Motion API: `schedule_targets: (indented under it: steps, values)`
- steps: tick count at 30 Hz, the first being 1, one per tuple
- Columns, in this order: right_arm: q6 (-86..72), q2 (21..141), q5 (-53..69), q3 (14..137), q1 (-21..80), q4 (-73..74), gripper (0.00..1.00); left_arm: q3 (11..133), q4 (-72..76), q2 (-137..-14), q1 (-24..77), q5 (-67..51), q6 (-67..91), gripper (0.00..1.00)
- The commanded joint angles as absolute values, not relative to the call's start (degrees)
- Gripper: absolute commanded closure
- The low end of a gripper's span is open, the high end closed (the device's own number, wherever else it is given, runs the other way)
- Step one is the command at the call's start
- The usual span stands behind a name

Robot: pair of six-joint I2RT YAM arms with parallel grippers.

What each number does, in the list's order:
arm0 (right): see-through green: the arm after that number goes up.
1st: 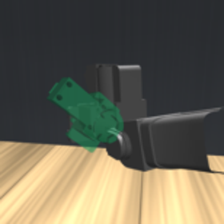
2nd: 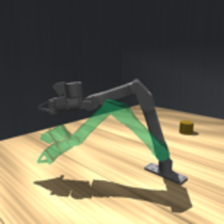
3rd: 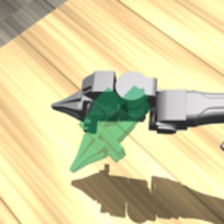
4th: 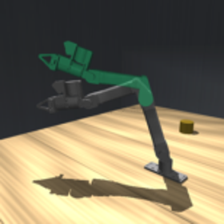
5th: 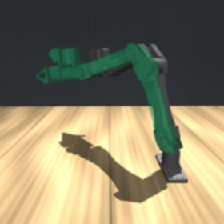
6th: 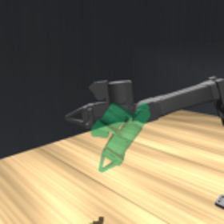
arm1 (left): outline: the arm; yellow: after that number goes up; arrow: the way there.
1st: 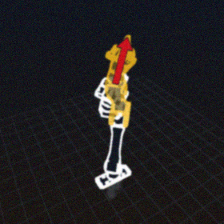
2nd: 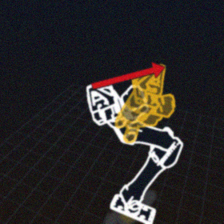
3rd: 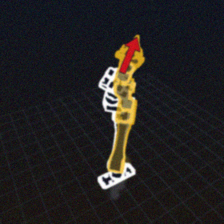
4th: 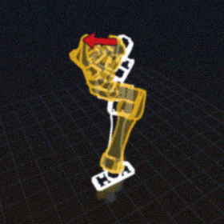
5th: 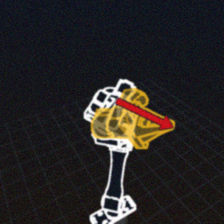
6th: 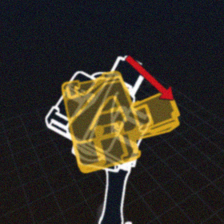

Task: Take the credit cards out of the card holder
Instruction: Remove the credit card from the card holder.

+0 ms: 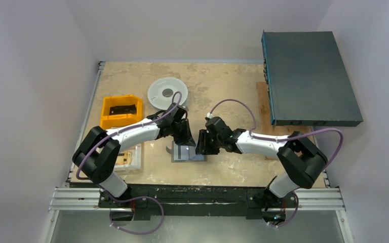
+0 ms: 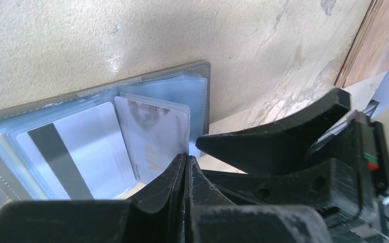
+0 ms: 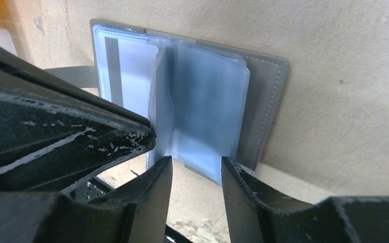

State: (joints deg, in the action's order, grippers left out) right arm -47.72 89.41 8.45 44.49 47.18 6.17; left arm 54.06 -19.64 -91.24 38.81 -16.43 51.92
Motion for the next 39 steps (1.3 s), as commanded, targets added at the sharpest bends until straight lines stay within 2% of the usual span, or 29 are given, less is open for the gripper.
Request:
schedule_targets:
  steps: [1,7,16,20,29,39]
  values:
    - [-48.3,84.2,3.2,44.2,47.1,10.6,0.64,55.9,-17.4,-92.4,39.6,-16.6,52.4,1.00]
    - [-47.4,79.2,-2.0,45.4,47.1,14.7,0.74,56.5,-16.9,-93.5,39.9,-17.5,52.2,0.99]
    - [-45.4,81.0,-0.4,48.9,47.9,13.1,0.83,58.7,-18.6,-93.0,39.9,-17.2,50.3,0.82]
    - [-44.9,82.6,0.9,50.4,48.7,11.0,0.84,58.5,-21.4,-90.9,39.6,-14.6,49.4,0.78]
    - [-44.4,91.6,4.1,52.2,49.1,6.5,0.88,51.9,-21.2,-87.7,34.5,-14.2,48.3,0.77]
    - [-46.7,95.7,2.0,47.4,49.0,5.8,0.96,49.0,-17.8,-91.6,34.0,-16.7,47.1,0.77]
